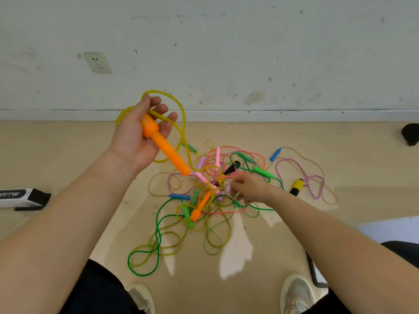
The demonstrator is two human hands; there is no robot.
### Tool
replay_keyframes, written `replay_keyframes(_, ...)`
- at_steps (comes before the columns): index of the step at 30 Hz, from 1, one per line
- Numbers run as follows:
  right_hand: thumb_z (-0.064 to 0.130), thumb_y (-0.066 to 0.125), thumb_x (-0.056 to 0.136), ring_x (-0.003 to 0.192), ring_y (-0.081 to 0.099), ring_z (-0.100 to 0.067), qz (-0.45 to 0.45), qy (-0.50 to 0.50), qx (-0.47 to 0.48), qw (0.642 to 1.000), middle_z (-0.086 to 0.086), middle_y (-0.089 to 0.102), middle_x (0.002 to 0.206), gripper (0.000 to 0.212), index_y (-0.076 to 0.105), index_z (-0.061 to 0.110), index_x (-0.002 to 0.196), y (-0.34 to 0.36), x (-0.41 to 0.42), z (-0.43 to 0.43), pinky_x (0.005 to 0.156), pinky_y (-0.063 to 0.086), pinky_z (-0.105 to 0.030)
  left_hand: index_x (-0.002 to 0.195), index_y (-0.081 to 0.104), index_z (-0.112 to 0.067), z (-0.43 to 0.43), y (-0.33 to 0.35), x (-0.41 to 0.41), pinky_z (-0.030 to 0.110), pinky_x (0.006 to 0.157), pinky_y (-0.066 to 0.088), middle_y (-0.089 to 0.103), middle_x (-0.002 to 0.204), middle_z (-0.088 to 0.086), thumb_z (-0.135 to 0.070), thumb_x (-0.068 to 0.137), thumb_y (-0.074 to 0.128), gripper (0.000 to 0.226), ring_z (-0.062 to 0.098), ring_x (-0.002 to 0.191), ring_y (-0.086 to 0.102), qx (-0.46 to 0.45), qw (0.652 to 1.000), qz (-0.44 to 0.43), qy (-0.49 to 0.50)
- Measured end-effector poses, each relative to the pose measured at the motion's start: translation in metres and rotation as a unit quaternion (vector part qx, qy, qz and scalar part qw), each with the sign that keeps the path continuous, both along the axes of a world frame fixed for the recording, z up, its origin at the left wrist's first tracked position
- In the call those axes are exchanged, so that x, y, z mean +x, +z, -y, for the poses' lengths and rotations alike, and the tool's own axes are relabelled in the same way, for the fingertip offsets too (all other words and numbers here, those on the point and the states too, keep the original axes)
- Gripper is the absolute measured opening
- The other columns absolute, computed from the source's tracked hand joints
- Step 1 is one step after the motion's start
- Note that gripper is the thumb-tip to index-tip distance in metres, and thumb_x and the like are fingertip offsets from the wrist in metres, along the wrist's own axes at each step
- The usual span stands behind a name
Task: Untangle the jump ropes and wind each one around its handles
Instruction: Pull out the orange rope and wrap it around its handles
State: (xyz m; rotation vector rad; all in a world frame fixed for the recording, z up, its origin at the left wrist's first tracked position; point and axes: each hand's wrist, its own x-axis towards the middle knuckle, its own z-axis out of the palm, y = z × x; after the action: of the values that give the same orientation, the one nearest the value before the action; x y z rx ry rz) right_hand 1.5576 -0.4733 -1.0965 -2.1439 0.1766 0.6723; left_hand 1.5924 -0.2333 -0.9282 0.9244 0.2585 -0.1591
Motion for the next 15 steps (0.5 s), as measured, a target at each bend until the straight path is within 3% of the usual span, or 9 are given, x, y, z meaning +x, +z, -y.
replay_keyframes(2,0.022,0.055,0.098,0.077,0.061,-0.016,0.036,-0.010,0.013,0.999,0.000,0.060,0.098,0.011,0.061,0.016,0.106,0.008,0.003,-0.010,0.056,0.044,-0.018,0.086,0.061,-0.017,-0.002,-0.004,-0.001,0.013,0.057,0.048,0.063,0.075,-0.005,-0.033,0.103,0.050,0.026,0.013,0.071,0.071,0.003,1.000,-0.022,0.001)
replay_keyframes(4,0.024,0.068,0.089,0.097,0.061,-0.015,0.081,0.038,-0.003,0.996,-0.002,0.046,0.131,0.062,0.041,0.024,0.144,0.013,0.003,-0.022,0.071,0.048,-0.017,0.085,0.059,-0.017,0.005,-0.002,-0.006,0.011,0.051,0.046,0.062,0.073,-0.006,-0.032,0.103,0.050,0.025,0.008,0.064,0.068,-0.019,0.999,-0.035,-0.018)
replay_keyframes(6,0.034,0.078,0.078,0.128,0.045,-0.027,0.084,0.083,-0.022,0.993,-0.005,0.023,0.151,0.098,0.018,0.032,0.156,0.013,0.006,-0.036,0.100,0.044,-0.035,0.084,0.058,-0.016,0.016,0.006,-0.014,0.010,0.047,0.046,0.060,0.072,-0.005,-0.031,0.103,0.049,0.026,0.007,0.061,0.065,-0.035,0.998,-0.030,-0.052)
replay_keyframes(7,0.043,0.080,0.073,0.136,0.034,-0.030,0.085,0.106,-0.032,0.990,-0.004,0.018,0.154,0.100,0.021,0.036,0.153,0.011,0.007,-0.043,0.109,0.038,-0.043,0.083,0.058,-0.015,0.020,0.010,-0.019,0.010,0.047,0.046,0.059,0.072,-0.004,-0.030,0.102,0.050,0.026,0.006,0.060,0.064,-0.039,0.997,-0.024,-0.069)
replay_keyframes(8,0.051,0.078,0.070,0.138,0.029,-0.032,0.089,0.120,-0.030,0.988,-0.005,0.019,0.153,0.087,0.031,0.041,0.142,0.006,0.011,-0.048,0.113,0.034,-0.049,0.082,0.058,-0.015,0.023,0.013,-0.022,0.010,0.046,0.046,0.058,0.071,-0.003,-0.030,0.102,0.050,0.027,0.006,0.058,0.063,-0.044,0.996,-0.020,-0.080)
replay_keyframes(9,0.054,0.073,0.072,0.134,0.032,-0.034,0.092,0.136,-0.023,0.986,-0.008,0.027,0.147,0.059,0.041,0.042,0.120,0.004,0.013,-0.053,0.113,0.033,-0.053,0.081,0.059,-0.015,0.024,0.017,-0.026,0.010,0.045,0.047,0.058,0.070,-0.003,-0.030,0.102,0.050,0.027,0.005,0.057,0.063,-0.050,0.995,-0.019,-0.086)
replay_keyframes(11,0.049,0.060,0.090,0.109,0.050,-0.033,0.082,0.168,-0.046,0.981,-0.014,0.052,0.118,0.014,0.057,0.035,0.090,0.002,0.014,-0.060,0.104,0.042,-0.053,0.081,0.059,-0.015,0.018,0.022,-0.028,0.010,0.045,0.047,0.059,0.070,-0.004,-0.029,0.101,0.052,0.026,0.004,0.059,0.064,-0.069,0.995,-0.016,-0.076)
replay_keyframes(13,0.042,0.047,0.101,0.093,0.063,-0.034,0.042,0.181,-0.073,0.980,-0.014,0.065,0.094,0.036,0.071,0.019,0.088,-0.003,0.009,-0.057,0.088,0.052,-0.044,0.082,0.060,-0.015,0.008,0.023,-0.025,0.011,0.048,0.049,0.060,0.071,-0.005,-0.029,0.101,0.053,0.024,0.006,0.064,0.067,-0.089,0.995,-0.009,-0.045)
replay_keyframes(15,0.037,0.043,0.104,0.087,0.070,-0.030,-0.012,0.141,-0.048,0.989,-0.011,0.071,0.089,0.043,0.070,0.013,0.081,-0.003,0.000,-0.049,0.076,0.055,-0.036,0.084,0.060,-0.015,-0.004,0.018,-0.018,0.014,0.055,0.052,0.061,0.071,-0.004,-0.030,0.102,0.052,0.025,0.012,0.071,0.071,-0.060,0.998,0.011,-0.009)
